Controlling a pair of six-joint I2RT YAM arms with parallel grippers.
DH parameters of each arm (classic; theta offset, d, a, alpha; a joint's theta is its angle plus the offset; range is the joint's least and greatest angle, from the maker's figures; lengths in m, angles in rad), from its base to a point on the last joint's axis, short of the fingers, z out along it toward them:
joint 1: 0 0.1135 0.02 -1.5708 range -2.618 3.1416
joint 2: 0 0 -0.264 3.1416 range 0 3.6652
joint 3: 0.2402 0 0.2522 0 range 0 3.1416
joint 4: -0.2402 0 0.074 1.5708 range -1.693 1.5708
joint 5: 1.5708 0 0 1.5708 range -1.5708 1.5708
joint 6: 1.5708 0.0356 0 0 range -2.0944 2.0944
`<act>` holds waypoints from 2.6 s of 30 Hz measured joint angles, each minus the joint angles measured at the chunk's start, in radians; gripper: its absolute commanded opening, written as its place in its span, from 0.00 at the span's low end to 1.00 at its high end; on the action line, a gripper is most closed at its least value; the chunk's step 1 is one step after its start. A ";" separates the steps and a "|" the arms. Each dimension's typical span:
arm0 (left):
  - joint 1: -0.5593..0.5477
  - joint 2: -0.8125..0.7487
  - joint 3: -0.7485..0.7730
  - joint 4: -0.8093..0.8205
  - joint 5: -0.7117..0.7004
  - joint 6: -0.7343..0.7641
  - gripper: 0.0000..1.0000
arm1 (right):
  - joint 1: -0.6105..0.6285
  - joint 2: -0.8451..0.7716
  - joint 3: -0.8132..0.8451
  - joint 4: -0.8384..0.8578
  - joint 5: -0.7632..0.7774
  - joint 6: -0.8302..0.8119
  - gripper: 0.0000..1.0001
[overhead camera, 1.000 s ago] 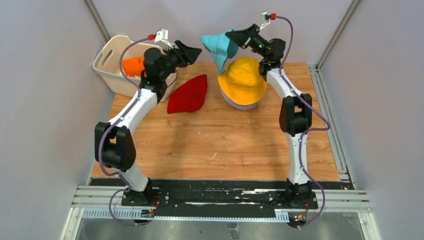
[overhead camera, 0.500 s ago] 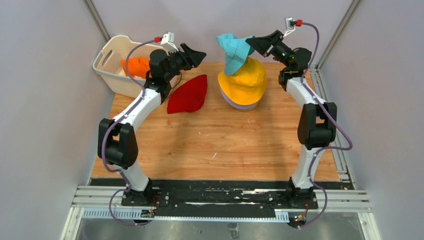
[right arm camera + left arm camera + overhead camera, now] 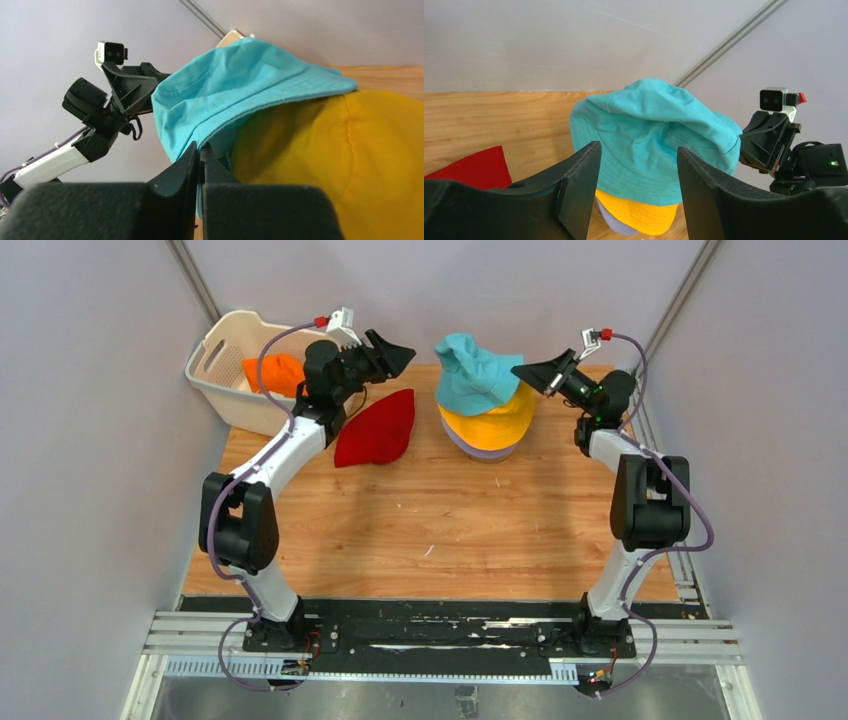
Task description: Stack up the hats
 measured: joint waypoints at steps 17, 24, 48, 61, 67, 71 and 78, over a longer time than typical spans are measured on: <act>-0.018 0.020 -0.002 -0.001 0.000 0.000 0.62 | -0.116 -0.041 -0.086 -0.308 -0.015 -0.143 0.01; -0.024 0.033 -0.002 -0.003 0.000 0.009 0.62 | -0.116 -0.073 -0.138 -0.497 0.000 -0.278 0.01; -0.096 0.278 0.113 -0.034 0.084 -0.025 0.64 | -0.116 -0.140 -0.158 -0.661 0.032 -0.420 0.00; -0.095 0.346 0.181 -0.008 0.116 -0.054 0.65 | -0.116 -0.140 -0.158 -0.652 0.024 -0.418 0.01; -0.088 0.367 0.181 0.005 0.126 -0.060 0.66 | -0.116 -0.138 -0.158 -0.645 0.021 -0.409 0.01; -0.073 0.367 0.170 0.041 0.139 -0.073 0.66 | -0.116 -0.138 -0.158 -0.644 0.021 -0.404 0.01; -0.059 0.416 0.177 0.143 0.216 -0.134 0.66 | -0.116 -0.137 -0.158 -0.637 0.020 -0.400 0.01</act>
